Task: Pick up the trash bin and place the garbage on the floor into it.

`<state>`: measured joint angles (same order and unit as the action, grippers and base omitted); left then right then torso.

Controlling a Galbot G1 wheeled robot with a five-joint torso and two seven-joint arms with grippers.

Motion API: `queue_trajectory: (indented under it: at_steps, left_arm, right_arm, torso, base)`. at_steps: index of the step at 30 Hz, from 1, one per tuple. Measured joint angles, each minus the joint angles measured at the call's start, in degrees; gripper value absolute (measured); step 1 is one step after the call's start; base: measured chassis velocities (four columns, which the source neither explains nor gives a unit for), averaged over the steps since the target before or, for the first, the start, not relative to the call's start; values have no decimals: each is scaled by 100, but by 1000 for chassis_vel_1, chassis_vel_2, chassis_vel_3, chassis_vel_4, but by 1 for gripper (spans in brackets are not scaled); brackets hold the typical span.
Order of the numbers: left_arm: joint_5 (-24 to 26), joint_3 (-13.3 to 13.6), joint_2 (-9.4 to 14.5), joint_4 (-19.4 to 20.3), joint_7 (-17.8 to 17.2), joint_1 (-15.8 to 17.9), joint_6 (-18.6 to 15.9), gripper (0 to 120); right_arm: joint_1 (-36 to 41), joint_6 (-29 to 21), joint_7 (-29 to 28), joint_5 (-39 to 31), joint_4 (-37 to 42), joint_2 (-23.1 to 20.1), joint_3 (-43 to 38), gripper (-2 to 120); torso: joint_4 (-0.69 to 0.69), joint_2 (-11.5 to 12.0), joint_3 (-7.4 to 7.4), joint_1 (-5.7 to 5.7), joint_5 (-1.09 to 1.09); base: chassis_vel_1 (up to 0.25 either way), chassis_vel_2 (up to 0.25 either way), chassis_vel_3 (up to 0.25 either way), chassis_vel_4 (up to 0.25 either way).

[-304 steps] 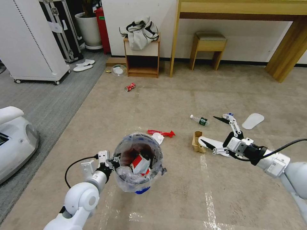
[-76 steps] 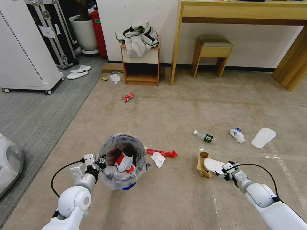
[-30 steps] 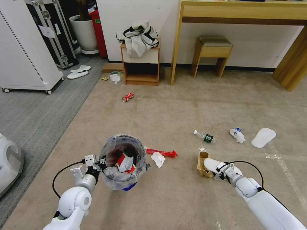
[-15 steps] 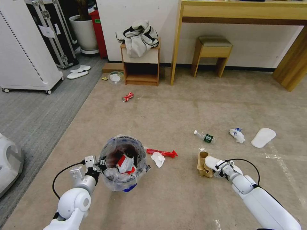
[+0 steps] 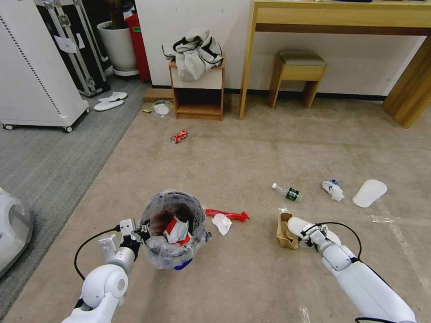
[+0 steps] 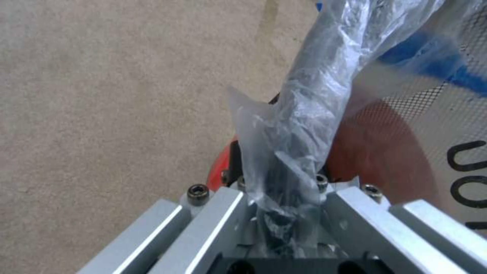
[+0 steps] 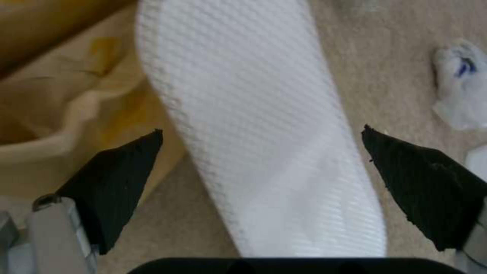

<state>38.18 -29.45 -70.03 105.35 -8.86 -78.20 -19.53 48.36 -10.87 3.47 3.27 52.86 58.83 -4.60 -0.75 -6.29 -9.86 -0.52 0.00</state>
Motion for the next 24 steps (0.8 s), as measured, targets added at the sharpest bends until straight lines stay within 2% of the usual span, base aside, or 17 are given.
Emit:
queue_trajectory:
  at_steps: [9,24]
  left_arm:
    - [4,-16,0,-3,5,-8,18,1]
    - [-20,6,-35,-60,27,-3,56,1]
  right_arm:
    - [55,-108,5,22,114,26,184,100]
    - [-270,15,-239,380,-492,191,56,100]
  torso:
    - [-1,0,0,0,-1]
    - [-1,0,0,0,0]
  base:
    - [0,0,0,0]
    - [0,0,0,0]
